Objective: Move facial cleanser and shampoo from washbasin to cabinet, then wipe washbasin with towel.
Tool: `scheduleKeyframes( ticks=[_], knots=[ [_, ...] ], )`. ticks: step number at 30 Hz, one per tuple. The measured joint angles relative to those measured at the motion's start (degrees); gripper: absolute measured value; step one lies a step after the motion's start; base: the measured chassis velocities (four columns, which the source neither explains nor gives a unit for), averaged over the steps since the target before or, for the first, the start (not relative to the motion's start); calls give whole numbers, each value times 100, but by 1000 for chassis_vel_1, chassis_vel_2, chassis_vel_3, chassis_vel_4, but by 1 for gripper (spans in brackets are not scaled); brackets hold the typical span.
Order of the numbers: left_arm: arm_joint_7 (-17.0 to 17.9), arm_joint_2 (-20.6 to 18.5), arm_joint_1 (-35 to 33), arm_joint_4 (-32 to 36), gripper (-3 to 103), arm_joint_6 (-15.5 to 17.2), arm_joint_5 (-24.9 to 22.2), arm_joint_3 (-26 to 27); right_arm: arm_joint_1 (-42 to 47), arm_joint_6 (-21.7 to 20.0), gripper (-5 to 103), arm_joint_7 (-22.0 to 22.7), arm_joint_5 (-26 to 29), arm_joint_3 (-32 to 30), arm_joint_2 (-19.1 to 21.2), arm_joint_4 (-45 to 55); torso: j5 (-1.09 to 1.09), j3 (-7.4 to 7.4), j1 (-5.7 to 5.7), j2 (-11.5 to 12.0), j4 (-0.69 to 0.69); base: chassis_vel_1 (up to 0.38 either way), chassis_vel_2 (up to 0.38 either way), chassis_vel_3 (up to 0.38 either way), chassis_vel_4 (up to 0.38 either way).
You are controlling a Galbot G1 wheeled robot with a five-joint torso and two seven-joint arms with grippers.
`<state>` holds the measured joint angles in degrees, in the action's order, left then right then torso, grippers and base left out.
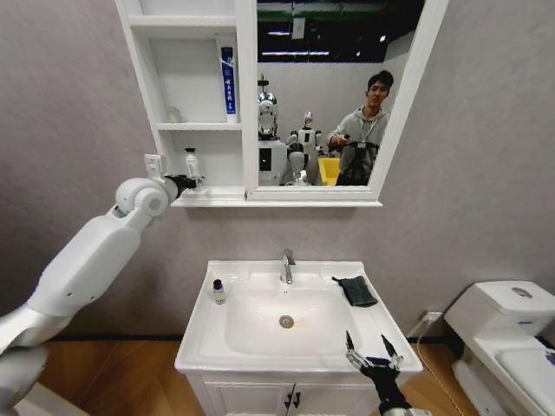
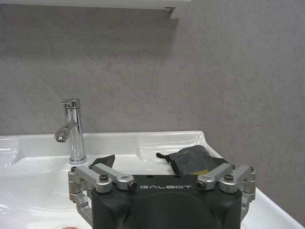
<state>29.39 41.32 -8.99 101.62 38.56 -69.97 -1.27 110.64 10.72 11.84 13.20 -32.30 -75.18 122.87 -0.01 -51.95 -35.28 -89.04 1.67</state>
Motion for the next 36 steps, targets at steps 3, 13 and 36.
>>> scheduleKeyframes(
  ticks=[3, 13, 36],
  knots=[
    [-181, -481, -777, 946, 95, -353, -287, 509, -12, 0, 100, 9, 43, -18, 43, 25, 1, 1, 0, 0, 0, 0, 0, 0, 0],
    [-656, -1071, -3277, 2237, 100, -1665, 754, 963, -52, 43, 100, 37, 62, -45, -33, -16, 4, 1, 2, -1, 0, 0, 0, 0, 0],
    [-439, 1062, -5951, 821, 100, -2388, 3772, 641, 11, 134, 100, 88, 81, -140, -25, -81, 2, 0, 1, -1, 0, 0, 0, 0, 0]
  ],
)
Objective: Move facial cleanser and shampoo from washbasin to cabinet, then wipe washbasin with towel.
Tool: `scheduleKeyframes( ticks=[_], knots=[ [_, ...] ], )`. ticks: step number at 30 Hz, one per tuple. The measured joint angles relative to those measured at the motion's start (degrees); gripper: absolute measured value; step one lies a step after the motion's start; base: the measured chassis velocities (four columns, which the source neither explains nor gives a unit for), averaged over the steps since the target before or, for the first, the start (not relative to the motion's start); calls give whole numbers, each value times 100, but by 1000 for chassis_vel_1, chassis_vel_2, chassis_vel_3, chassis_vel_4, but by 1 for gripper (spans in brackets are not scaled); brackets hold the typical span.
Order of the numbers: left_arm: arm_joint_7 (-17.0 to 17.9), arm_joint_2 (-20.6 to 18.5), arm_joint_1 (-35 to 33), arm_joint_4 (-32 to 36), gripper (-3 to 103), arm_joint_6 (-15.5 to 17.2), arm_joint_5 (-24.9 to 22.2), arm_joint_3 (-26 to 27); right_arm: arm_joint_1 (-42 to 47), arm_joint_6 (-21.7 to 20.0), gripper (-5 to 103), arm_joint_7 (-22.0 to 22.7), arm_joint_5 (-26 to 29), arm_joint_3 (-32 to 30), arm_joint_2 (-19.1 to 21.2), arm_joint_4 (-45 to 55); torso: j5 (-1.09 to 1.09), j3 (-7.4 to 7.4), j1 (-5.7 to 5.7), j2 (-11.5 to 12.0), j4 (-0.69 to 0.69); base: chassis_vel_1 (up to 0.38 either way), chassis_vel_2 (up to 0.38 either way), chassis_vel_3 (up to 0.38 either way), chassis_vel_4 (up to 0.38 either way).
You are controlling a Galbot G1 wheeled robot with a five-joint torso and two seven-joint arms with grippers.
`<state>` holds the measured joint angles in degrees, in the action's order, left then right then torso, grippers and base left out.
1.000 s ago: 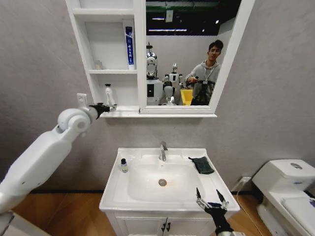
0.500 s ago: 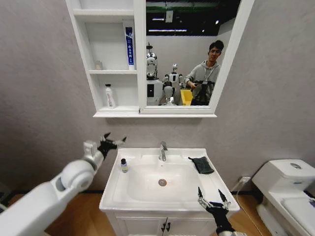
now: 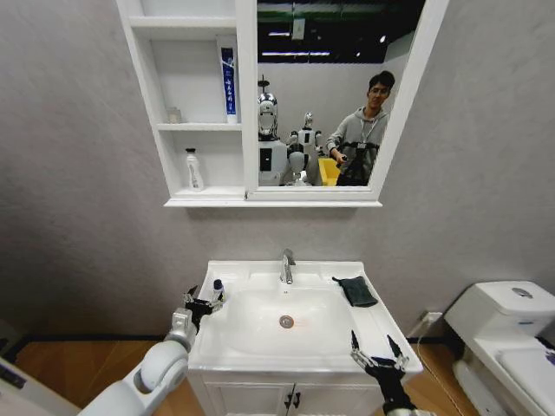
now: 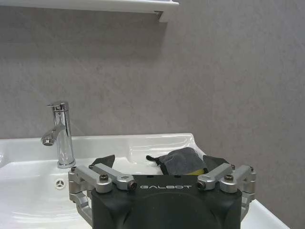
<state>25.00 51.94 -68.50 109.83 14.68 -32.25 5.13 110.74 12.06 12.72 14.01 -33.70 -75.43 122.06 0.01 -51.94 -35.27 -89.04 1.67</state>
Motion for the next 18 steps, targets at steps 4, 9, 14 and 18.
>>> scheduleKeyframes(
  ticks=[4, 9, 14, 18],
  knots=[
    [-55, 197, 119, -203, 100, 5, 24, -81, -1, 0, 100, 7, -1, -5, 2, -24, 0, 0, 0, 0, 0, 0, 0, 0, 0],
    [-120, 522, 404, -715, 100, -24, 111, -150, 1, 1, 100, 16, -23, 10, -7, -58, 0, 0, 0, 1, 0, 0, 0, 0, 0],
    [-181, 691, 656, -1182, 100, -71, 194, -189, -15, 2, 100, 56, -31, 4, 13, -86, 0, 0, 0, 1, 0, 0, 0, 0, 0],
    [-190, 775, 749, -1345, 99, -73, 151, -195, -15, 1, 100, 66, -23, -5, 34, -82, -1, -1, -1, 1, -1, 0, 0, 0, 0]
  ],
)
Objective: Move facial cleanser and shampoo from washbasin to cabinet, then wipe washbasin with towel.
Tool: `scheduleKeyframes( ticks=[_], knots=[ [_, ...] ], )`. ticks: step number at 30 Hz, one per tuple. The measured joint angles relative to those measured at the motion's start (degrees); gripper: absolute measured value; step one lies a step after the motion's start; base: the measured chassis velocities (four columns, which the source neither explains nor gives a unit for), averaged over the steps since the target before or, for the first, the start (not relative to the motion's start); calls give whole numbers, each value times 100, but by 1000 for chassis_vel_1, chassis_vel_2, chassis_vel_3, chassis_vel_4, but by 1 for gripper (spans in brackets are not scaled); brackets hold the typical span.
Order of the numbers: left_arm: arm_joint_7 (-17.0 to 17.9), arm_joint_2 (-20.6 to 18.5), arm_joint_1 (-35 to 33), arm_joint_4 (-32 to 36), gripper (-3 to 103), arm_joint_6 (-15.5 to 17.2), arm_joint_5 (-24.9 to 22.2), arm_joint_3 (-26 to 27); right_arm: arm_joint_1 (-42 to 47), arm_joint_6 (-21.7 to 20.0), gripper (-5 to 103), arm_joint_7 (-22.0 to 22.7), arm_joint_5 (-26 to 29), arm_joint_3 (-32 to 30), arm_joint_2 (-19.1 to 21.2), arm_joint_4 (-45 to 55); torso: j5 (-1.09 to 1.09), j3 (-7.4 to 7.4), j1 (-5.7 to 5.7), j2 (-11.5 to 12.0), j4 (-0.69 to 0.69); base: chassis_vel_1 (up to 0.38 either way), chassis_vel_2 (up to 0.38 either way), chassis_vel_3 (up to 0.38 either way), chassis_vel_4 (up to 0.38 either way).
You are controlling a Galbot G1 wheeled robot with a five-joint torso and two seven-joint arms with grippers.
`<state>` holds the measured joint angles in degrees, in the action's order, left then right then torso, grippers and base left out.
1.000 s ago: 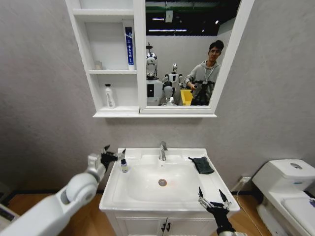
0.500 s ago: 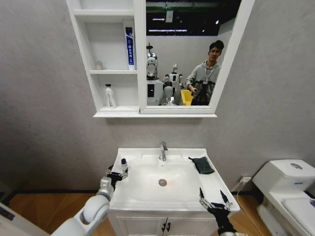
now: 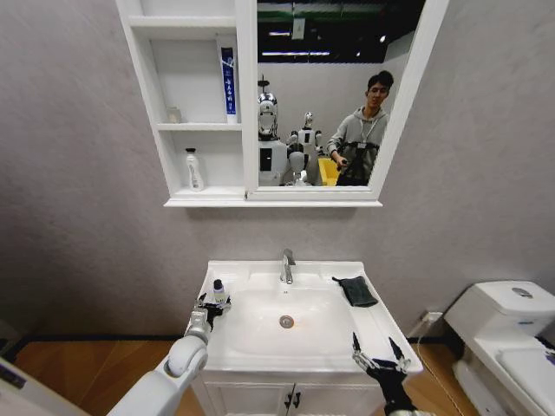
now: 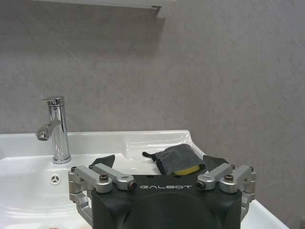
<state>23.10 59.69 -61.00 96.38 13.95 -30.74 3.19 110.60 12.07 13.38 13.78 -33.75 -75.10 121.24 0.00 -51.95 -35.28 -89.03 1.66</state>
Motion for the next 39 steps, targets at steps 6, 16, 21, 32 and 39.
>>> scheduleKeyframes(
  ticks=[6, 16, 21, 32, 39],
  knots=[
    [-30, 100, 140, -215, 99, -16, -65, 19, 50, 13, 100, 1, -2, -12, -10, 0, 0, 0, 0, 0, 0, 0, 0, 0, 0],
    [-178, 204, 226, -403, 89, -67, -175, 31, 48, 36, 100, 5, -14, -20, -2, -17, 0, 0, 0, 0, 0, 0, 0, 0, 0],
    [-310, 189, 234, -431, 72, -136, -120, 42, 53, 44, 100, 5, -14, -22, -1, -33, 0, 0, 0, 0, 0, 0, 0, 0, 0],
    [-354, 66, 189, -307, 43, -166, 46, 55, 31, 64, 100, 5, -25, 0, -5, -50, 0, 0, 0, 0, 0, 0, 0, 0, 0],
    [-204, -447, -149, 1077, 43, -13, -113, 145, 10, 64, 100, 5, -16, 23, 6, -34, 0, 0, 1, 0, 1, 0, 0, 0, 0]
  ],
)
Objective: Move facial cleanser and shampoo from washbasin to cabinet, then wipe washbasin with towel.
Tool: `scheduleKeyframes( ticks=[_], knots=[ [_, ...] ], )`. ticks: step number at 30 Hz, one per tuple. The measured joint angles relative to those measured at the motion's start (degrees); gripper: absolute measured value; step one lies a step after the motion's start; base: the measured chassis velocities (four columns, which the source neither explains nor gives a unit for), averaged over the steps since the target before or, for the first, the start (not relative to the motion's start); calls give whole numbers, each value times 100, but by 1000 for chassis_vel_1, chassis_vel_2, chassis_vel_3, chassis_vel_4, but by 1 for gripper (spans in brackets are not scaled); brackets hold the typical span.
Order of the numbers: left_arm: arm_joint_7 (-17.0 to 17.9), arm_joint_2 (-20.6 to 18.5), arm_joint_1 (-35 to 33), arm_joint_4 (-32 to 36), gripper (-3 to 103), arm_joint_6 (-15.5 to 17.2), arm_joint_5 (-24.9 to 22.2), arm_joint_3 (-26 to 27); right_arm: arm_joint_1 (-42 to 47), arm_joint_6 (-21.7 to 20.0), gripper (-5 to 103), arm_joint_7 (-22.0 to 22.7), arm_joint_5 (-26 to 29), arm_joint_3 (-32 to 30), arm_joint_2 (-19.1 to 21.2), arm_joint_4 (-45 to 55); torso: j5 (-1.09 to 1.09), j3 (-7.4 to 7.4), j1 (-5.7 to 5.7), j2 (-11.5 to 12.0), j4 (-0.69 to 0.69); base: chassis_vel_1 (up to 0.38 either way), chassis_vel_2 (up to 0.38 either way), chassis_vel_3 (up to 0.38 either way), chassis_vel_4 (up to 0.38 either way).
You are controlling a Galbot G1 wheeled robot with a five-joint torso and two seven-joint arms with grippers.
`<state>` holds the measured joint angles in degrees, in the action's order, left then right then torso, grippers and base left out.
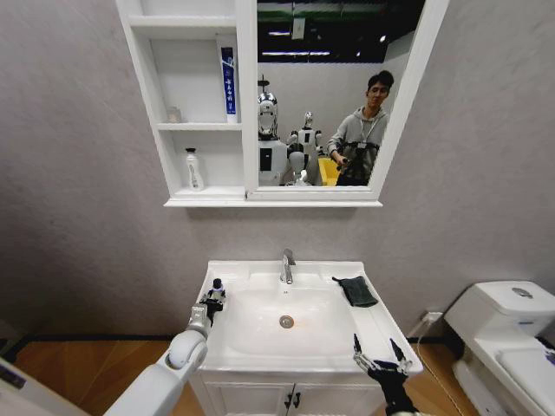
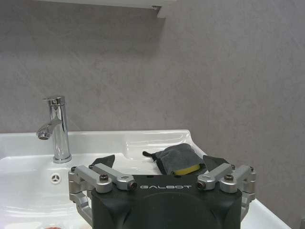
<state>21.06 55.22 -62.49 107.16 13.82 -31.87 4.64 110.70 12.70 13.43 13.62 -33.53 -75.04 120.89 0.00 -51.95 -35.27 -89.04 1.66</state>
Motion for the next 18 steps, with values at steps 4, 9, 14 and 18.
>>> scheduleKeyframes(
  ticks=[4, 9, 14, 18],
  knots=[
    [352, -438, 19, 798, 43, 314, -593, 0, -35, -9, 100, -4, 17, 24, 5, 1, 1, 0, 0, -1, -2, 0, 0, 0, 0],
    [808, -1192, 507, 1871, 43, 846, -1496, 115, -65, -21, 100, -10, 7, 68, 2, 14, 0, 0, 0, -1, 1, 0, 0, 0, 0],
    [1155, -2063, 1891, 2522, 43, 1625, -3070, 167, -49, -21, 100, -22, -21, 81, 35, 42, 0, 0, 0, -1, 0, 0, 0, 0, 0],
    [1255, -2237, 2945, 2346, 43, 1942, -3833, -1, -37, -22, 100, -24, -35, 81, 31, 77, 0, 0, 0, -1, -1, 0, 0, 0, 0]
  ],
)
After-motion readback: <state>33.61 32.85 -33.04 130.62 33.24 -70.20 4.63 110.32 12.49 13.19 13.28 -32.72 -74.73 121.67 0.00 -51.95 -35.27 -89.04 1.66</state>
